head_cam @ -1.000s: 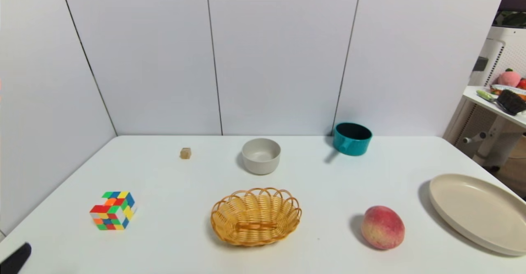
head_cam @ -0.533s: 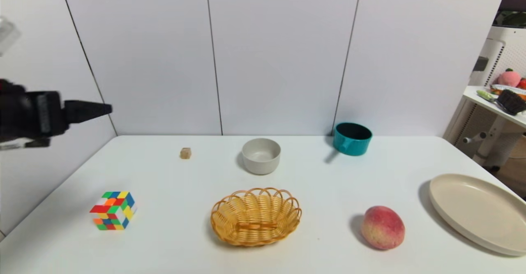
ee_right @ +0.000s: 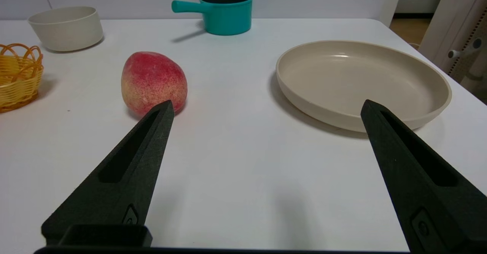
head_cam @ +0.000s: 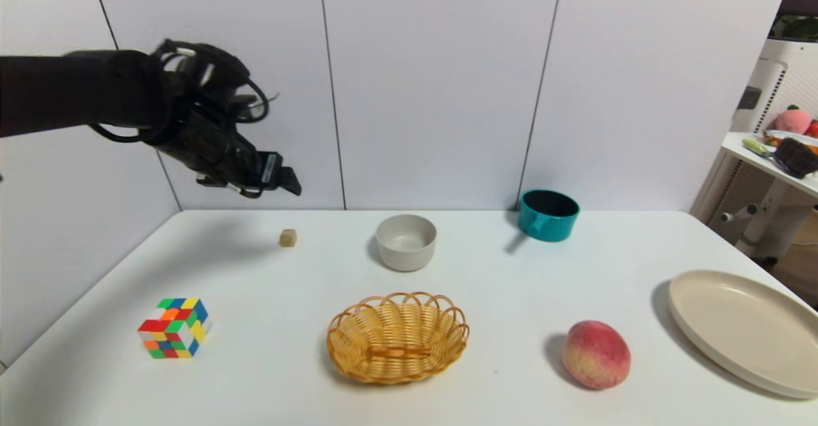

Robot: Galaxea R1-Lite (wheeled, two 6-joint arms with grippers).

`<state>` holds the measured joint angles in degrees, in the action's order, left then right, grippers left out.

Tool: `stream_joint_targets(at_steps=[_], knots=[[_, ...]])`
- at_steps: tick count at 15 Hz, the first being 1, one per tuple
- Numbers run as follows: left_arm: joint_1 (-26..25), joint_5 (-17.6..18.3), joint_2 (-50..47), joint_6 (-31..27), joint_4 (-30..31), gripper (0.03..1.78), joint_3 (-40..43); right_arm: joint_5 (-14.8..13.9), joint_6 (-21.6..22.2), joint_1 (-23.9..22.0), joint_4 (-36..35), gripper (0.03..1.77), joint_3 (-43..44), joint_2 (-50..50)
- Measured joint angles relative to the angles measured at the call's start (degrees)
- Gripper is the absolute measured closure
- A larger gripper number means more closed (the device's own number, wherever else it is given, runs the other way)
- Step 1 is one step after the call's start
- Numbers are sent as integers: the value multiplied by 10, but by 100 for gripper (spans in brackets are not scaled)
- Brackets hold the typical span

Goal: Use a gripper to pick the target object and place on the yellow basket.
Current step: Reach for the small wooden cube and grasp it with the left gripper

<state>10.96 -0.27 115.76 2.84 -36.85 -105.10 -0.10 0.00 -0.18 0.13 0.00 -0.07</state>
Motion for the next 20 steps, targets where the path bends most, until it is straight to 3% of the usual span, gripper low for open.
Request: stream_joint_targets(at_steps=[8,18,20], knots=[[-7,-25,170,-8,-5,12,-69,0,0,0,0,10,0,0],[-20,-37,210,-7,31,12,-72,0,0,0,0,10,0,0],[-20,-37,211,-7,31,45,-72,0,0,0,0,10,0,0]])
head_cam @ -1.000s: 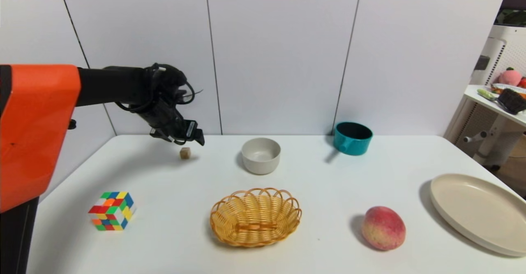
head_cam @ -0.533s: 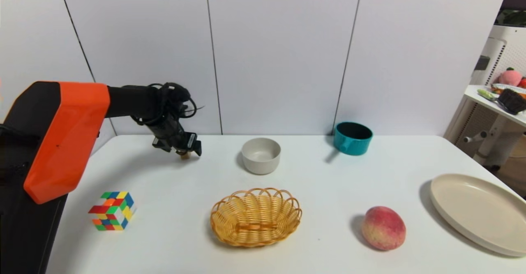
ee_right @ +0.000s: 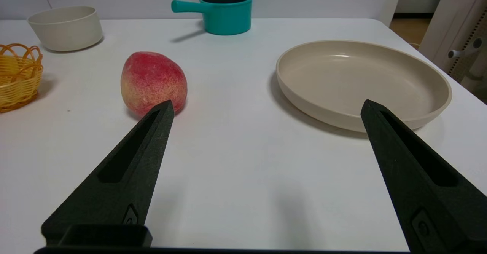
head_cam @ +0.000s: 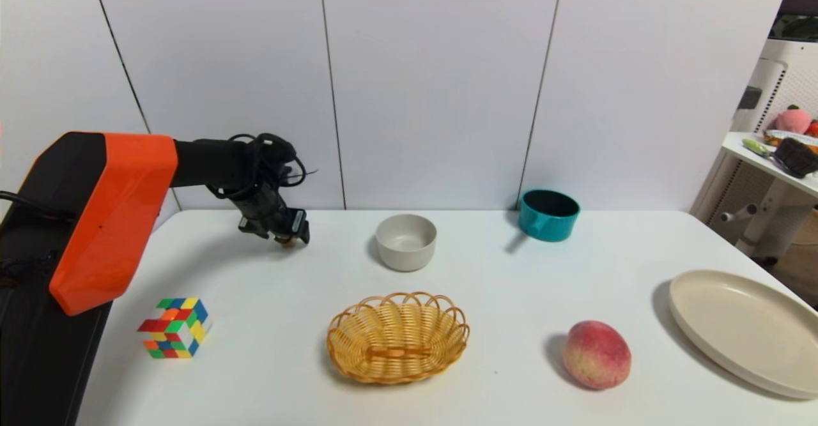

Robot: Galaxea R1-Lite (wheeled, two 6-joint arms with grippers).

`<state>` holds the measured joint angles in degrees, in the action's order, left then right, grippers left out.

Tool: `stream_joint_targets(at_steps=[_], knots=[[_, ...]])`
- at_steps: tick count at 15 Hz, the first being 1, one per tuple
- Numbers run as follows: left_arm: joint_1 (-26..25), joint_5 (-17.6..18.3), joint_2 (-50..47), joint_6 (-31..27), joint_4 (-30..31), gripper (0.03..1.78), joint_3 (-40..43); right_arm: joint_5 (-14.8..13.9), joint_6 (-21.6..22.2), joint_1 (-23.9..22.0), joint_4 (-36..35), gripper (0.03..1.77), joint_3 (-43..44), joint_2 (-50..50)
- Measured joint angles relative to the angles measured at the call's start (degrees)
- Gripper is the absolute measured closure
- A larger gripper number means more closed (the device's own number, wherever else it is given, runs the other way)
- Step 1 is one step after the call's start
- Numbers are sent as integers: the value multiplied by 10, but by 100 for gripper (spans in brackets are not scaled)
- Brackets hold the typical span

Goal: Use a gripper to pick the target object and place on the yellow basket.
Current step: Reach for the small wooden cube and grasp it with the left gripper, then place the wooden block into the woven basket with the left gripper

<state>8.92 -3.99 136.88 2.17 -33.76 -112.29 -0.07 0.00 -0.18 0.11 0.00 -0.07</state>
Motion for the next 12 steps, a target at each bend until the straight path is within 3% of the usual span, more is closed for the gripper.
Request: stream_joint_targets(at_steps=[5,6,9,12], knots=[[-4,0,0,1,20,105,-1,0,0,0,0,10,0,0],[-4,0,0,2,27,140,-1,0,0,0,0,10,0,0],[-3,7,0,3,28,145,0,0,0,0,0,10,0,0],[7,35,-21,1,23,145,16,0,0,0,0,10,0,0]])
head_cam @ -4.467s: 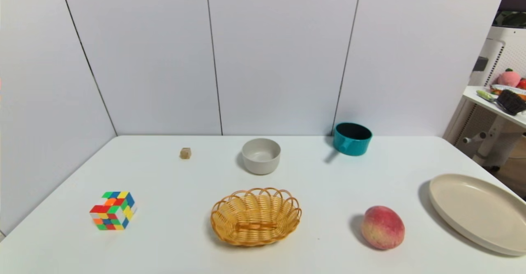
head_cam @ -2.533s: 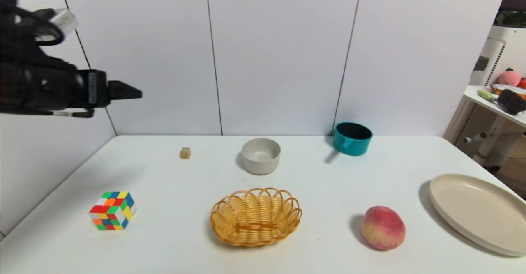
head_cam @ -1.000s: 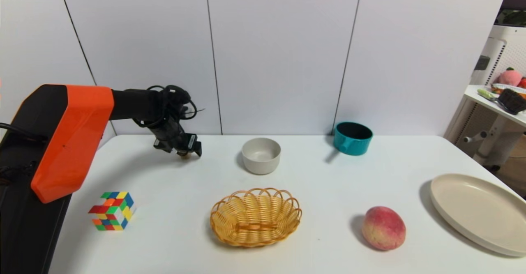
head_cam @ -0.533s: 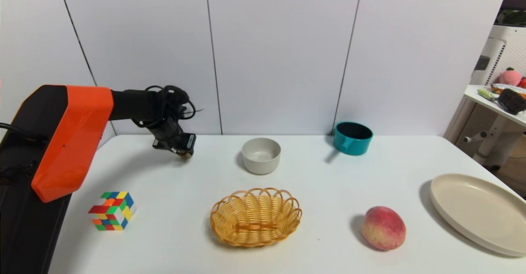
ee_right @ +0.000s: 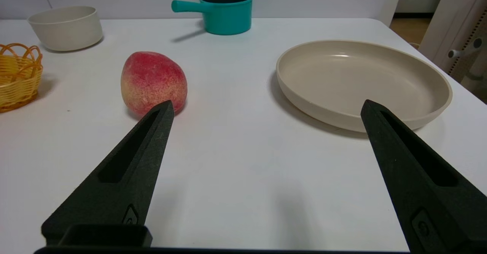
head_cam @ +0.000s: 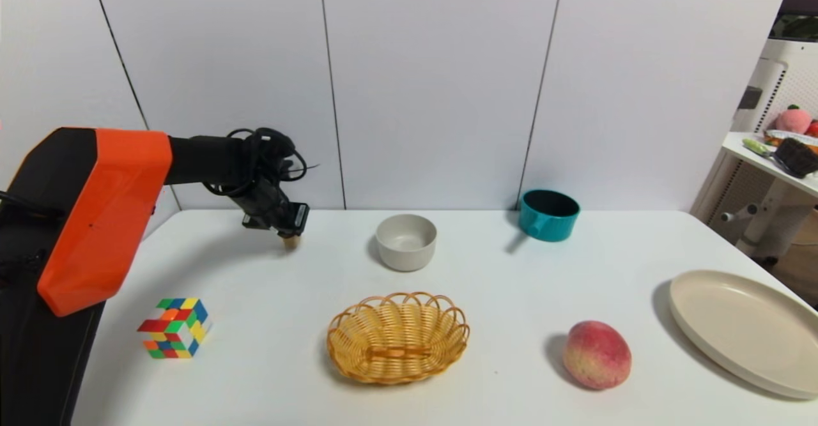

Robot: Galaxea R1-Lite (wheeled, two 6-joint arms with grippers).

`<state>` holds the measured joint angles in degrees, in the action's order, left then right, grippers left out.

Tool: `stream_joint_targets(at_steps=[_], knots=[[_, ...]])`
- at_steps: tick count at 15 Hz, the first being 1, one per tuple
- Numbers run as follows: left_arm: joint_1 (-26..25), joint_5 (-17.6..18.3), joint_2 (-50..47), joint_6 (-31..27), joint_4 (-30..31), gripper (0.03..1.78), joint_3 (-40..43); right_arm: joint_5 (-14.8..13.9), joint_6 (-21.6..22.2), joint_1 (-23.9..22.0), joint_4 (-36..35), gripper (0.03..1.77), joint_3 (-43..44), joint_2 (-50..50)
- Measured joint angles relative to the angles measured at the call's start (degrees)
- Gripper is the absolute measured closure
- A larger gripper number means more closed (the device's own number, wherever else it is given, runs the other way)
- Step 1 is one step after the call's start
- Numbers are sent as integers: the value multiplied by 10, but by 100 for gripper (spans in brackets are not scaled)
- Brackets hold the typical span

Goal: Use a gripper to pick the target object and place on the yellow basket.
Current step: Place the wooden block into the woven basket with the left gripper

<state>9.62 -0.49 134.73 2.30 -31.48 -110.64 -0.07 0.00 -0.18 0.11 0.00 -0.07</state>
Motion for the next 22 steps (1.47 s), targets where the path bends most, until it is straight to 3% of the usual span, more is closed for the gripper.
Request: stream_joint_targets(at_steps=[6,12,15,19,22], knots=[[87,61,-163,-1,-3,145,131,0,0,0,0,10,0,0],[257,69,-355,-4,0,145,339,0,0,0,0,10,0,0],[316,69,-391,-6,3,145,377,0,0,0,0,10,0,0],[352,67,-384,-15,27,145,388,0,0,0,0,10,0,0],[355,67,-364,-16,65,102,389,0,0,0,0,11,0,0]])
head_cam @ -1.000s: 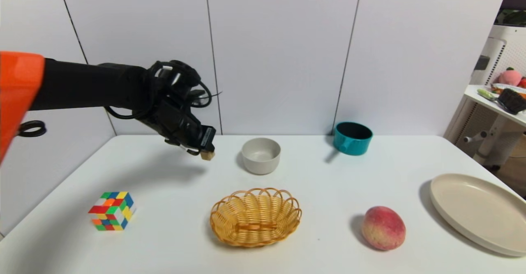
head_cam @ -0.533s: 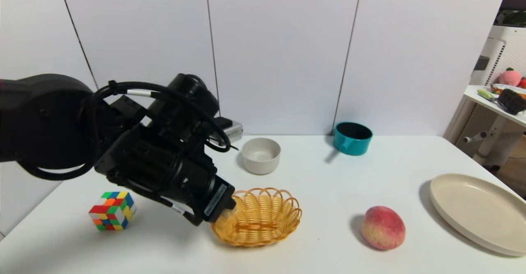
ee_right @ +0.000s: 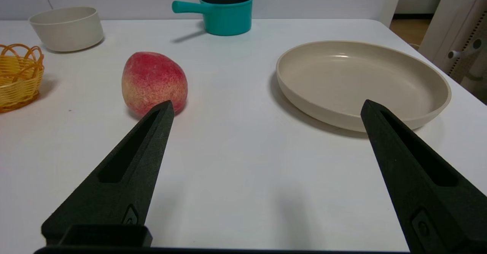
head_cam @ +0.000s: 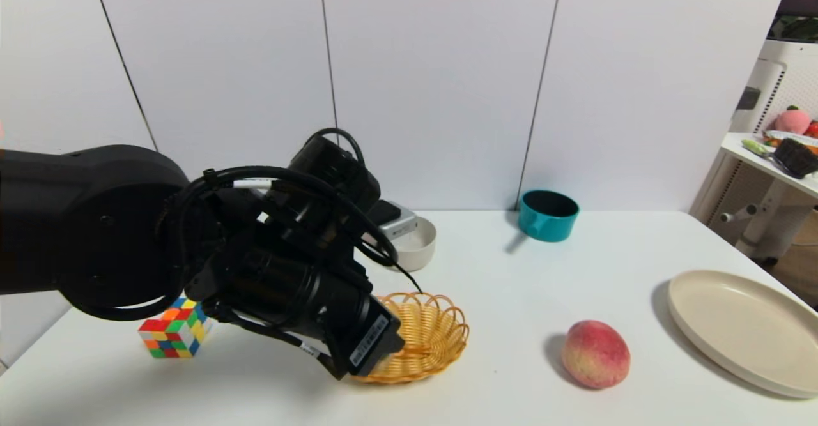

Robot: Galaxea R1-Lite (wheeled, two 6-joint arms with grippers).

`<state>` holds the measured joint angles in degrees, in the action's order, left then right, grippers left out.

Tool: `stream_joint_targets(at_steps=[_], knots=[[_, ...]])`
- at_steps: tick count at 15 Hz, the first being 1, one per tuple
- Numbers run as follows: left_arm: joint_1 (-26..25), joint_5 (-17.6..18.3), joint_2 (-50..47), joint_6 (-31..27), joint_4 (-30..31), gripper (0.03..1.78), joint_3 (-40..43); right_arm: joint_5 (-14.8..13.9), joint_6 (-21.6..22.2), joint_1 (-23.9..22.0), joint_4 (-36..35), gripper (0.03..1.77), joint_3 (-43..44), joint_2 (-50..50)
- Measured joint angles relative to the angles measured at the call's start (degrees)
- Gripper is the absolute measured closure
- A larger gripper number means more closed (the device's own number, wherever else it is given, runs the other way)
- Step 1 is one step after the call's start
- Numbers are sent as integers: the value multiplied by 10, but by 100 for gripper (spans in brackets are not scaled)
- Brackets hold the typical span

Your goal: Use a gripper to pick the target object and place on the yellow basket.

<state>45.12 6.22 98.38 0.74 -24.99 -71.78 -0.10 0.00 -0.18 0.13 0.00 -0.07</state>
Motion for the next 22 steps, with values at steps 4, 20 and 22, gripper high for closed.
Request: stream_joint_targets(at_steps=[4,20,22], knots=[[-2,0,21,-1,47,65,-2,0,0,0,0,10,0,0],[-350,-1,-559,-94,471,18,641,0,0,0,0,10,0,0],[-386,0,-651,-86,497,16,694,0,0,0,0,10,0,0]])
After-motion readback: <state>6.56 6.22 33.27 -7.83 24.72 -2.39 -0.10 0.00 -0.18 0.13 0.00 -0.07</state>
